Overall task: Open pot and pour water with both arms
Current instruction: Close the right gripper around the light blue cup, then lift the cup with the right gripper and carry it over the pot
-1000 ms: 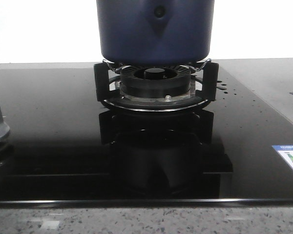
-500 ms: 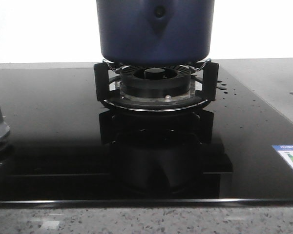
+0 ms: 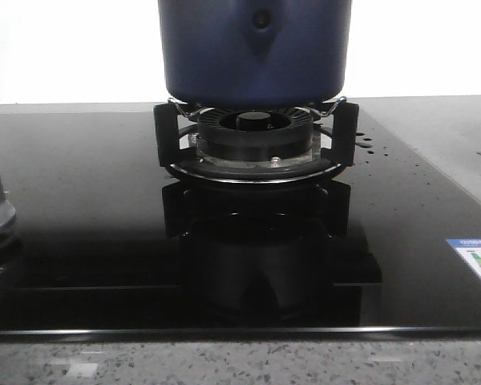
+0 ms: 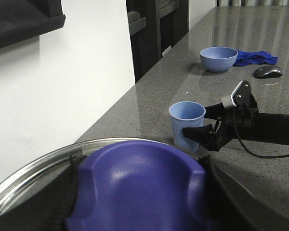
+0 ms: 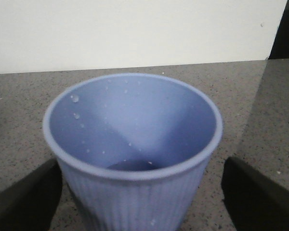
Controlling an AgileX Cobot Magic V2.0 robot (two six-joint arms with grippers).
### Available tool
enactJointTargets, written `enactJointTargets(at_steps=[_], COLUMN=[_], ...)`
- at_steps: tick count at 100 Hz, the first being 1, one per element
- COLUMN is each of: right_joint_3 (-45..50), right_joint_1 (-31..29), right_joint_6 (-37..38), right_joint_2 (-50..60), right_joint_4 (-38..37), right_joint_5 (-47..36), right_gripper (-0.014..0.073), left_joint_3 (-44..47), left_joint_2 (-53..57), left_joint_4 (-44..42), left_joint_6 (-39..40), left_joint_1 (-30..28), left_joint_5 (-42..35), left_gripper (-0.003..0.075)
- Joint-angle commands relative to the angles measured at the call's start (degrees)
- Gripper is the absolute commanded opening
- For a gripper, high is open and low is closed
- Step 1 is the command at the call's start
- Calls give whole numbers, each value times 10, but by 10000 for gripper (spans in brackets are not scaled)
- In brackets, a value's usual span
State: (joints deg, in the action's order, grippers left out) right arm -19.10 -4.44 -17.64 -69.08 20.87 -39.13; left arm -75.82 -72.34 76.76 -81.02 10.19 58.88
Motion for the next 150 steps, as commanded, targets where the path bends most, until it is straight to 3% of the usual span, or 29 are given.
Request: enactJointTargets(at_steps=[1, 30, 62, 150], right_joint_3=[-17, -17, -17, -65], right_joint_1=[-3, -3, -3, -3], right_joint_6=[-1, -1, -1, 8], right_joint_2=[6, 6, 6, -102], right_joint_4=[-6, -5, -5, -5], right_joint_5=[-53, -12, -69, -102], right_gripper=[606, 607, 606, 602], left_joint_3=[-16, -16, -16, -16], left_joint_2=[18, 18, 18, 18], left_joint_4=[61, 61, 61, 74], left_joint_6=[0, 0, 0, 0], left_joint_1=[1, 1, 1, 1], left_joint_5=[-7, -3, 3, 3], left_gripper=[274, 274, 274, 274])
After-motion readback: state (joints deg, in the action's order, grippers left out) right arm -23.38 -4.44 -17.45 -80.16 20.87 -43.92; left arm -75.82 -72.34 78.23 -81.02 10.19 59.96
